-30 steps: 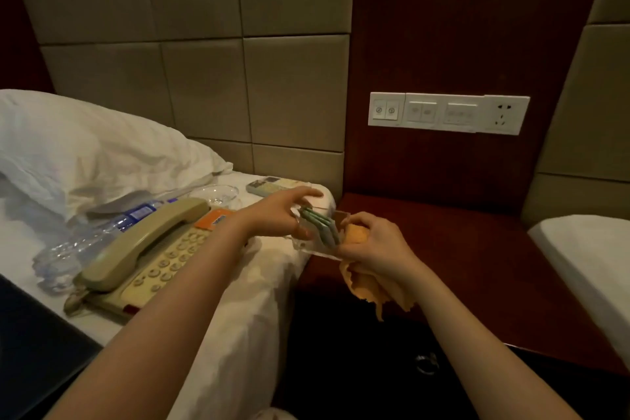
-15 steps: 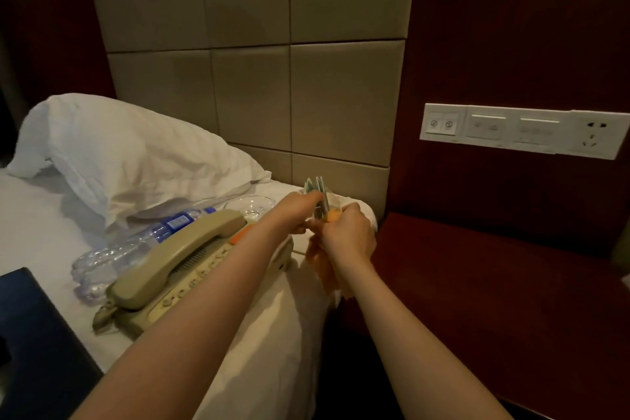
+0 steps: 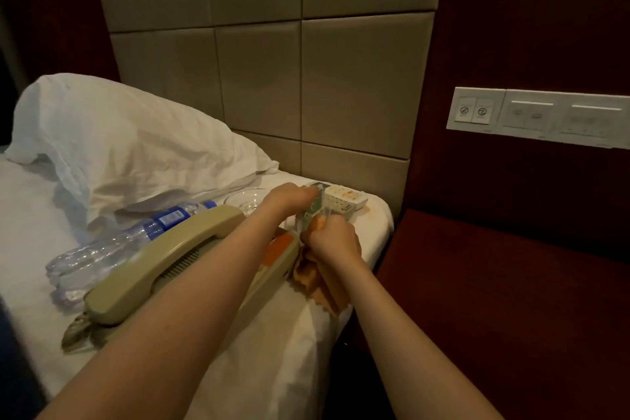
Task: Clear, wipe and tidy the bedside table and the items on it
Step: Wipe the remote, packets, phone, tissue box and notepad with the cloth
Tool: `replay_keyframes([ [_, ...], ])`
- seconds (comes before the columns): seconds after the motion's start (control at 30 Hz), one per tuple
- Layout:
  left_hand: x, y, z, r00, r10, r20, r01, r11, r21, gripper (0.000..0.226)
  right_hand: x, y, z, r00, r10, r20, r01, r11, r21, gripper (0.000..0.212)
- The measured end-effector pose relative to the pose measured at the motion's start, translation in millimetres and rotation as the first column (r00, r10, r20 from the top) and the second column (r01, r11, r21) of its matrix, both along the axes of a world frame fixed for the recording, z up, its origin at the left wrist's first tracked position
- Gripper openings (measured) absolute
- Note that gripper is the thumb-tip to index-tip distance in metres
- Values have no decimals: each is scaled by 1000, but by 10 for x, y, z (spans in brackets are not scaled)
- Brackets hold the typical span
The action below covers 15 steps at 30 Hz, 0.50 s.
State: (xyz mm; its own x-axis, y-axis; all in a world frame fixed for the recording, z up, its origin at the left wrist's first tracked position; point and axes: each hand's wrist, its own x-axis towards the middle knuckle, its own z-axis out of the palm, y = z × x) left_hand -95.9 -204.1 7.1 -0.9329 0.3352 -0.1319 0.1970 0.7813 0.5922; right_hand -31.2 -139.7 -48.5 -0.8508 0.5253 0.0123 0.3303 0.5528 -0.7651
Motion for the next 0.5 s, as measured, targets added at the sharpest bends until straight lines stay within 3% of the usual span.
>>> replay_keyframes([
  [0.13, -8, -19, 21, 999, -27, -20, 24, 995, -102, 58, -34, 69, 8, 1000, 1, -14, -1, 1000, -12, 20],
  [0.3, -29, -91, 121, 995, 12, -104, -16, 999, -44, 38, -25, 32, 39, 1000, 11, -3, -11, 1000, 16, 30],
  [0.4, -82, -223, 88, 963, 15, -268, -78, 971, -226, 32, -3, 91, 75, 999, -31, -18, 31, 999, 19, 29],
  [0.5, -128, -320, -39, 963, -53, -264, -67, 902, -426, 29, 16, 125, 115, 998, -37, -49, 37, 999, 3, 18],
])
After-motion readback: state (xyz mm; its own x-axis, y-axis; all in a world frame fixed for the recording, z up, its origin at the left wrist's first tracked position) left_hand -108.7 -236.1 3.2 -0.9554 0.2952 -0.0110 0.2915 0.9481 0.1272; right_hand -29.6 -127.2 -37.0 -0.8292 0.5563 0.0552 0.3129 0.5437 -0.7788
